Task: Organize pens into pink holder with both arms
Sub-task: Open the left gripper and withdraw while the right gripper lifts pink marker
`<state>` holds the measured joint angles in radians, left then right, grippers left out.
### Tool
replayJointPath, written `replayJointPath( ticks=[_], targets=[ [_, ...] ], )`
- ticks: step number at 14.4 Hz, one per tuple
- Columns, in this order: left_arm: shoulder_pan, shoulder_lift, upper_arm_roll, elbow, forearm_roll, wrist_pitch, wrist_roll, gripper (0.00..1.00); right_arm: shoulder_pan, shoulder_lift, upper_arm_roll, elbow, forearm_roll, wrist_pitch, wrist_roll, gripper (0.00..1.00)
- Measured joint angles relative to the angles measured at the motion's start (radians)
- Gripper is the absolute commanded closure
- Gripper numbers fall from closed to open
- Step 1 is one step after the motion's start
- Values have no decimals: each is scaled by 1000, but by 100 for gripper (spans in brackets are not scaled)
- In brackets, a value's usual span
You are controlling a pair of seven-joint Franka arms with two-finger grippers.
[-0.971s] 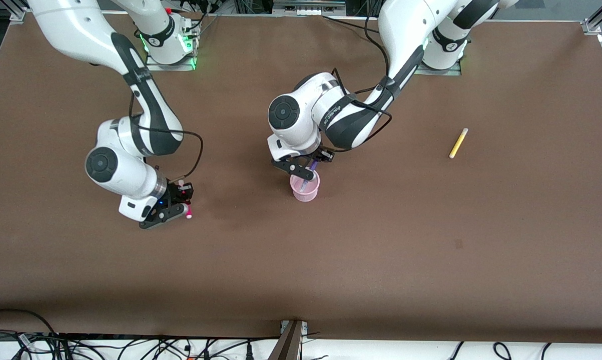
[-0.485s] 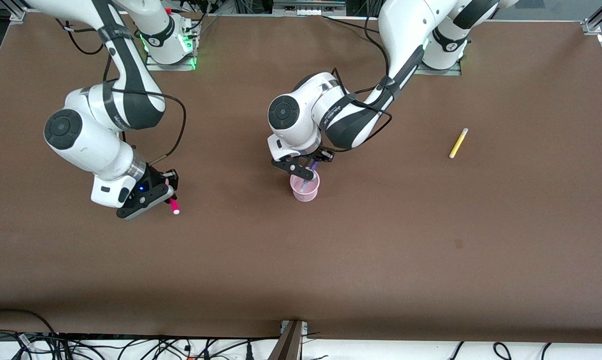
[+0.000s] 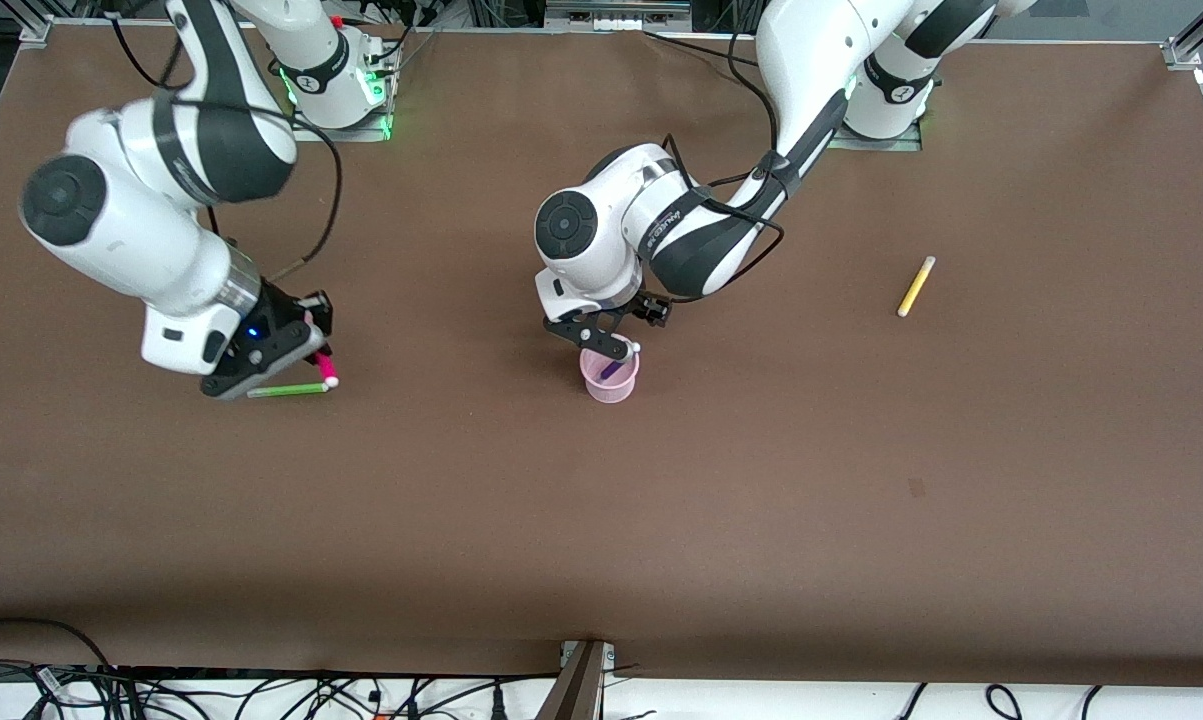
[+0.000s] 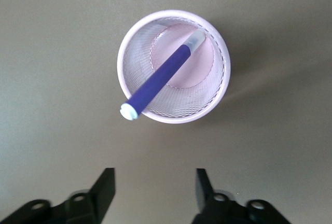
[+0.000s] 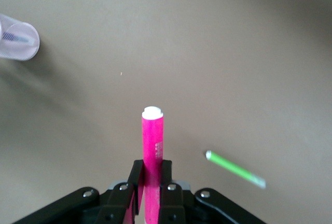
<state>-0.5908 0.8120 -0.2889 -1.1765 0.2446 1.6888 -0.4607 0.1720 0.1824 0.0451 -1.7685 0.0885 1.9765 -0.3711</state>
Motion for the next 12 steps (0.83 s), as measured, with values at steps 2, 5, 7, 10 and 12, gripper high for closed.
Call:
replayJointPath(
  ticks=[2, 5, 7, 10, 12],
  targets=[
    [0, 0, 0, 6, 0, -1, -1, 0, -1, -52, -40, 1, 0, -77, -4, 100],
    [8, -7, 3, 44, 0, -46, -2, 0, -2, -78, -65, 2, 0, -125, -12, 100],
    [38, -34, 7, 92, 0, -81, -3, 0, 0, -72, -60, 2, 0, -113, -12, 100],
    [124, -130, 11, 119, 0, -105, -1, 0, 13, -50, -44, 2, 1, -29, -12, 100],
    [186, -206, 12, 120, 0, -153, 1, 0, 32, -26, -25, 0, 1, 53, -12, 100]
  ],
)
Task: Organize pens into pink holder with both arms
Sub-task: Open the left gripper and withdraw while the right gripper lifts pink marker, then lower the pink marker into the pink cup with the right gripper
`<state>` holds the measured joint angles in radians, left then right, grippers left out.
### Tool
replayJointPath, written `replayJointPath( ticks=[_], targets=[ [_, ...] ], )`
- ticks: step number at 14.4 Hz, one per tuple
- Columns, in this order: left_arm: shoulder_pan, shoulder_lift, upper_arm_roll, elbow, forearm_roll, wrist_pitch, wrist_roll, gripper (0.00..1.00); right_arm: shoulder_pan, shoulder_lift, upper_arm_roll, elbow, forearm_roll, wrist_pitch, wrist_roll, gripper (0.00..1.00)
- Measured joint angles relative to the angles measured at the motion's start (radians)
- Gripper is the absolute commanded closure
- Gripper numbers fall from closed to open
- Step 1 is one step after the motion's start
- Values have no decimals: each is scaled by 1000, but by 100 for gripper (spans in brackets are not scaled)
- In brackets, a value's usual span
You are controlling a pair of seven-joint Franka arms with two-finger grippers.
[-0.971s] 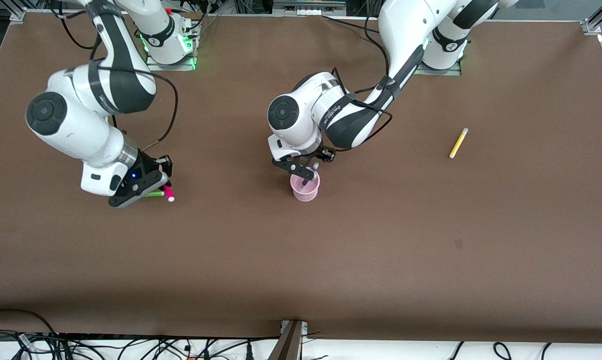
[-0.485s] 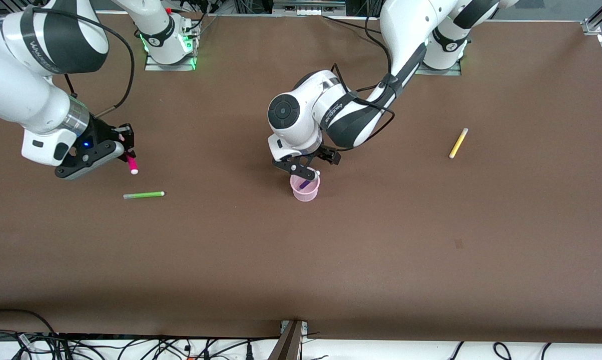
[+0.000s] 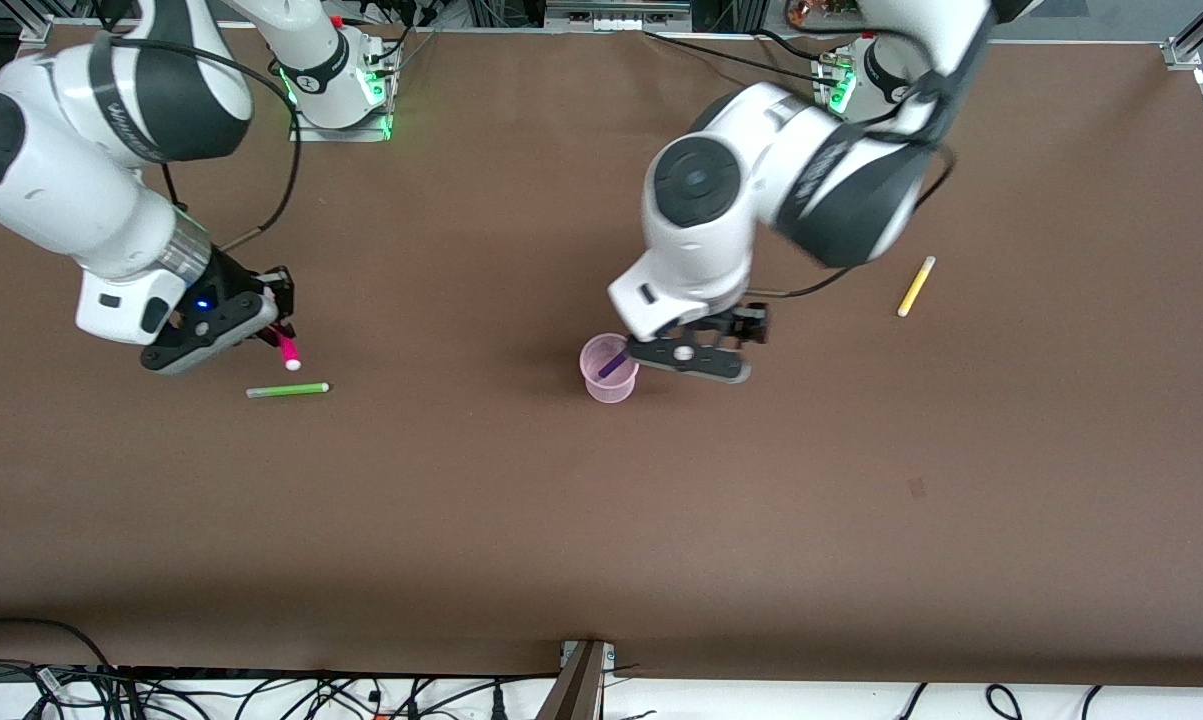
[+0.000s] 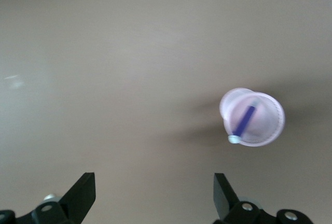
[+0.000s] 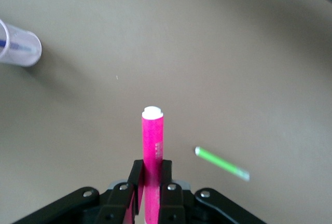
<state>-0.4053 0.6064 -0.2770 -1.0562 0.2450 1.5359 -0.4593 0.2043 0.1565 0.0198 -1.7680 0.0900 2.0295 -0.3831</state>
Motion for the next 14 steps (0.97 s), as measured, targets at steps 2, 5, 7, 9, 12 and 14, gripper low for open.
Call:
replayJointPath(
  ticks=[2, 5, 7, 9, 12, 14],
  targets=[
    [59, -63, 2, 0, 1, -36, 2, 0, 16, 30, 36, -1, 9, 81, 2, 100],
    [151, -114, 1, -3, 2, -42, 15, 0, 25, 69, 94, -5, 20, 196, 6, 100],
    [208, -139, 1, -19, 2, -42, 80, 0, 25, 97, 132, -10, 43, 277, 15, 100],
    [269, -175, -1, -62, 2, -37, 162, 0, 32, 136, 174, -15, 62, 357, 22, 100],
    [357, -231, -4, -141, -29, 7, 265, 0, 102, 208, 199, -20, 64, 498, 101, 100],
    [404, -254, -5, -203, -50, 62, 318, 0, 164, 253, 201, -22, 64, 610, 154, 100]
  ],
)
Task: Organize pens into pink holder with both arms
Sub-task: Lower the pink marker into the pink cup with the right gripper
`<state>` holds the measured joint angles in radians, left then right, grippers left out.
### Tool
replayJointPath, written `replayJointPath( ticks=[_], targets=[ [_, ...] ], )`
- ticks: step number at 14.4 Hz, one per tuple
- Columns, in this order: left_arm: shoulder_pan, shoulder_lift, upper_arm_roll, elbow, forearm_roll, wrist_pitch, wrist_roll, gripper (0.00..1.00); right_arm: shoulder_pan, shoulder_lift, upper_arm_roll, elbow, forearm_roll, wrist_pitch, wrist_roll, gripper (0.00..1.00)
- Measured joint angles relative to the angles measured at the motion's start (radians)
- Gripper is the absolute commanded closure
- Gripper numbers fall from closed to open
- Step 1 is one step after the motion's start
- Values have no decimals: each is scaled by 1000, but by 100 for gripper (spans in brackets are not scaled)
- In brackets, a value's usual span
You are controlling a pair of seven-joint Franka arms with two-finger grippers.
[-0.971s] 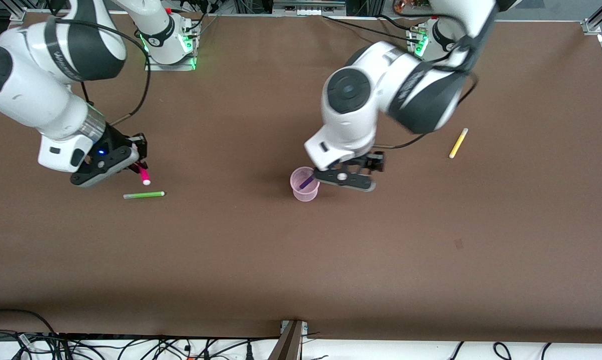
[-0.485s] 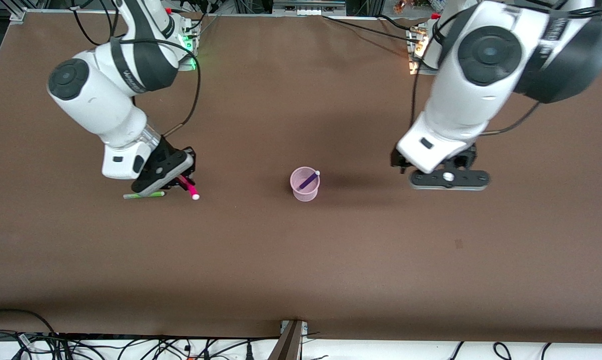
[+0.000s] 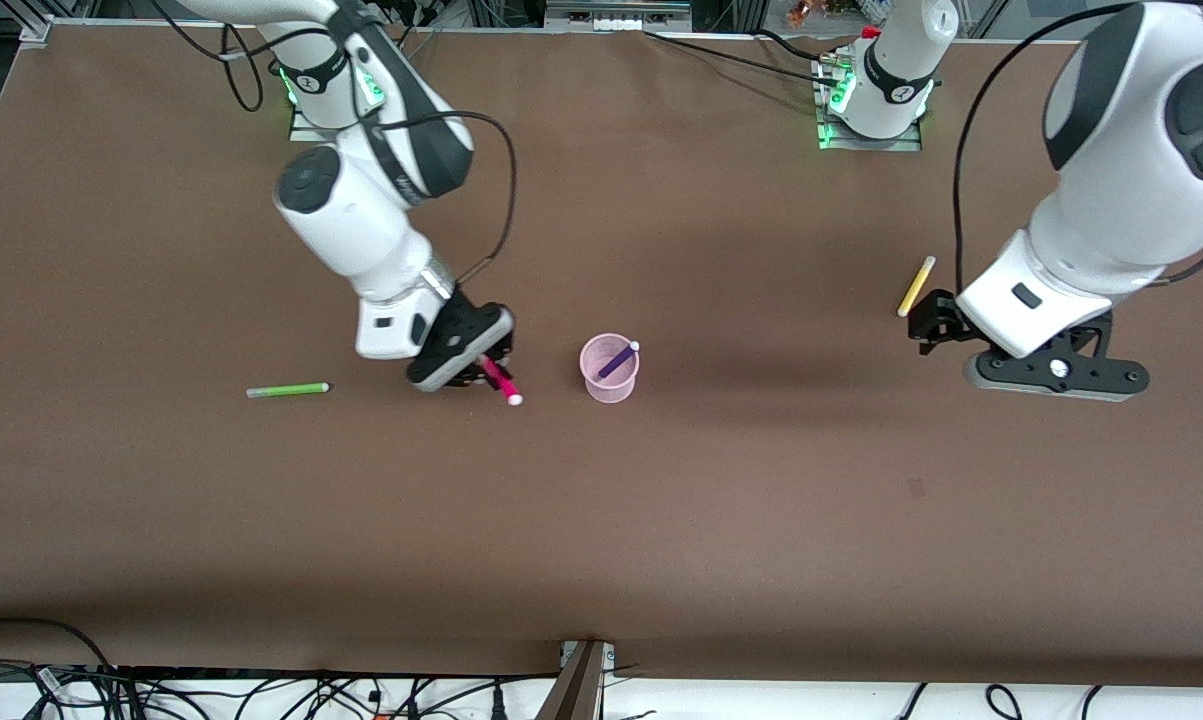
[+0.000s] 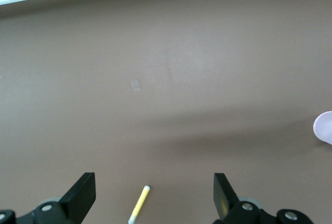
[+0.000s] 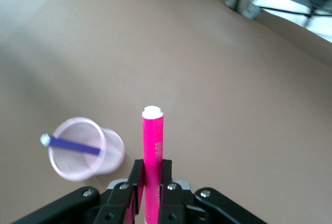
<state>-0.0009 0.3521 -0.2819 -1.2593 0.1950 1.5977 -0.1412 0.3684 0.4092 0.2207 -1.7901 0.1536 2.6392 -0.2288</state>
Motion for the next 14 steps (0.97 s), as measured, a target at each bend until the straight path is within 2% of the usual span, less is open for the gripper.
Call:
replayJointPath(
  ticks=[3, 6, 8, 14],
  targets=[
    [51, -50, -1, -150, -12, 167, 36, 0, 92, 59, 1, -1, 0, 161, 98, 100],
    [95, -120, -2, -302, -95, 315, 83, 0, 144, 95, 0, 0, 0, 271, 141, 100],
    [116, -154, -2, -341, -125, 322, 127, 0, 154, 120, -1, -1, 0, 339, 142, 100],
    [120, -185, -7, -358, -129, 309, 134, 0, 186, 226, -8, -4, 0, 510, 142, 100]
  ],
)
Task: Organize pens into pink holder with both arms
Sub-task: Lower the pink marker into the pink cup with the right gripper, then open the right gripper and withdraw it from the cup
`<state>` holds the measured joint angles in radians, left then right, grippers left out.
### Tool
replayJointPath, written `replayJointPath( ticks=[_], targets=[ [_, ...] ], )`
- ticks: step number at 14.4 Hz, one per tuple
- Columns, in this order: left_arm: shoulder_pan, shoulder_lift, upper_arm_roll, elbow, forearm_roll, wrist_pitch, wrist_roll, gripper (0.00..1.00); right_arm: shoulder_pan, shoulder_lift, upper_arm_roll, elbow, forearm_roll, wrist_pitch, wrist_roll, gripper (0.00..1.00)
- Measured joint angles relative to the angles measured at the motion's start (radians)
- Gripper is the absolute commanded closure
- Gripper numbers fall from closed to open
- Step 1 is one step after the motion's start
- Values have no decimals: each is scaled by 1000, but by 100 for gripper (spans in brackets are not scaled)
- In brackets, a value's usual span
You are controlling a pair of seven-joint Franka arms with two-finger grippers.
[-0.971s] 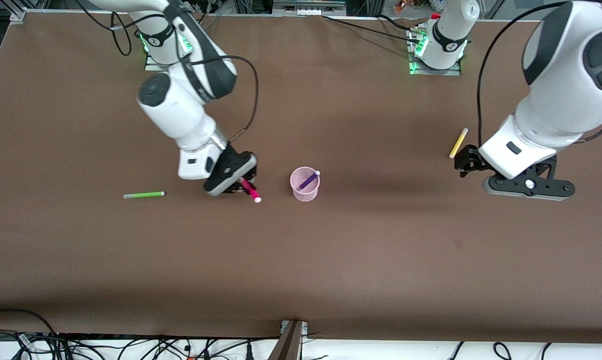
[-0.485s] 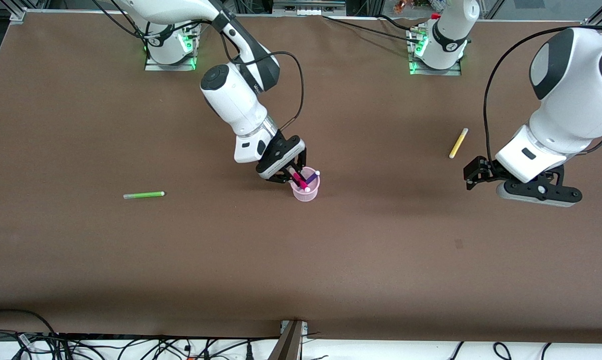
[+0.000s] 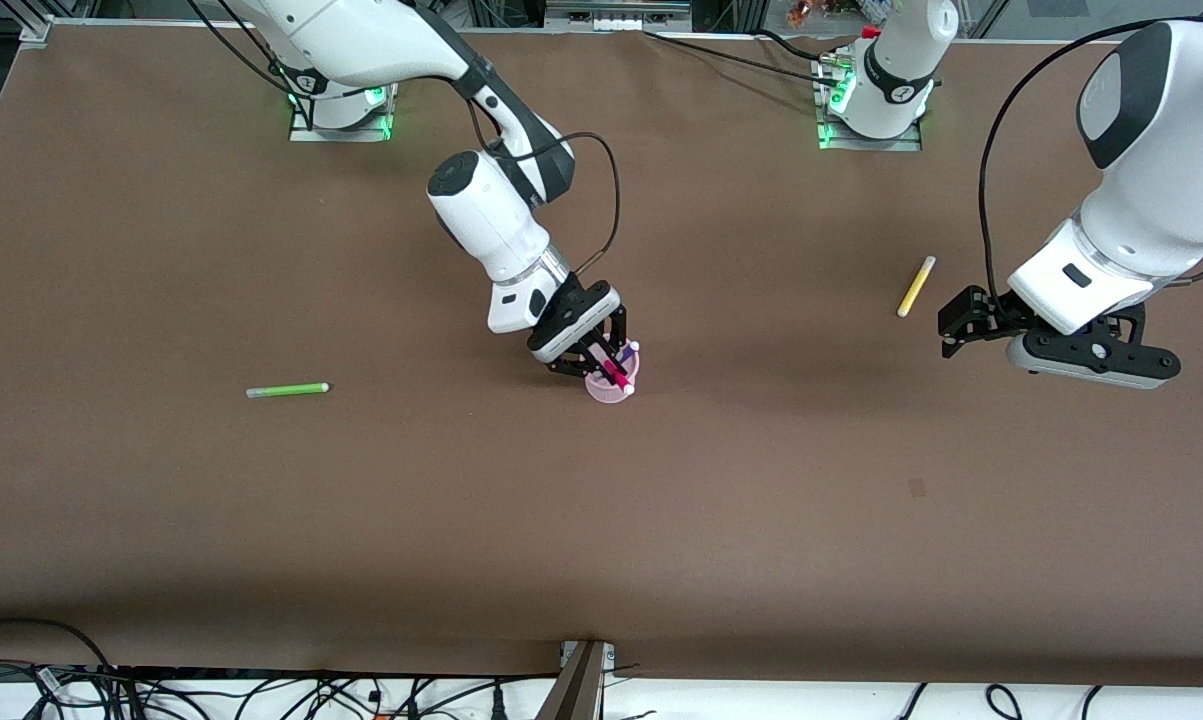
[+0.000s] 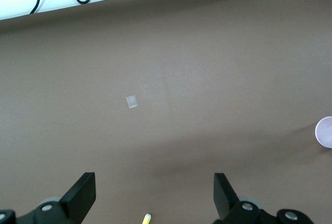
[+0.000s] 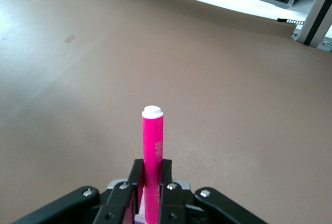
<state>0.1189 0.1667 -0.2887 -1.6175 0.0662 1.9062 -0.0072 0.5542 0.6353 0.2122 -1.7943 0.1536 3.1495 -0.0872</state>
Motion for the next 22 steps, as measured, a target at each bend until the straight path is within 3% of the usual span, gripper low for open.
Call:
replayJointPath(
  ticks=[1, 2, 3, 4, 5, 13, 18, 22],
  targets=[
    [0, 0, 0, -2, 0, 0, 0, 0, 7, 17, -3, -1, 0, 22, 0, 99],
    [0, 0, 0, -3, 0, 0, 0, 0, 12, 28, -5, -1, 0, 33, 0, 88],
    [0, 0, 0, -3, 0, 0, 0, 0, 15, 34, -5, -2, 0, 37, 0, 68],
    [0, 0, 0, -3, 0, 0, 0, 0, 15, 35, -6, -5, 0, 39, 0, 23],
    [0, 0, 0, -3, 0, 0, 0, 0, 15, 35, -7, -6, 0, 40, 0, 0],
    [0, 0, -1, -5, 0, 0, 0, 0, 16, 0, -30, -5, 0, 0, 0, 0],
    [0, 0, -1, -5, 0, 0, 2, 0, 15, -169, -129, 4, 0, -392, 0, 0],
    [4, 0, -1, -6, 0, 13, 1, 0, 14, -331, -264, 17, -2, -834, -6, 0]
  ],
)
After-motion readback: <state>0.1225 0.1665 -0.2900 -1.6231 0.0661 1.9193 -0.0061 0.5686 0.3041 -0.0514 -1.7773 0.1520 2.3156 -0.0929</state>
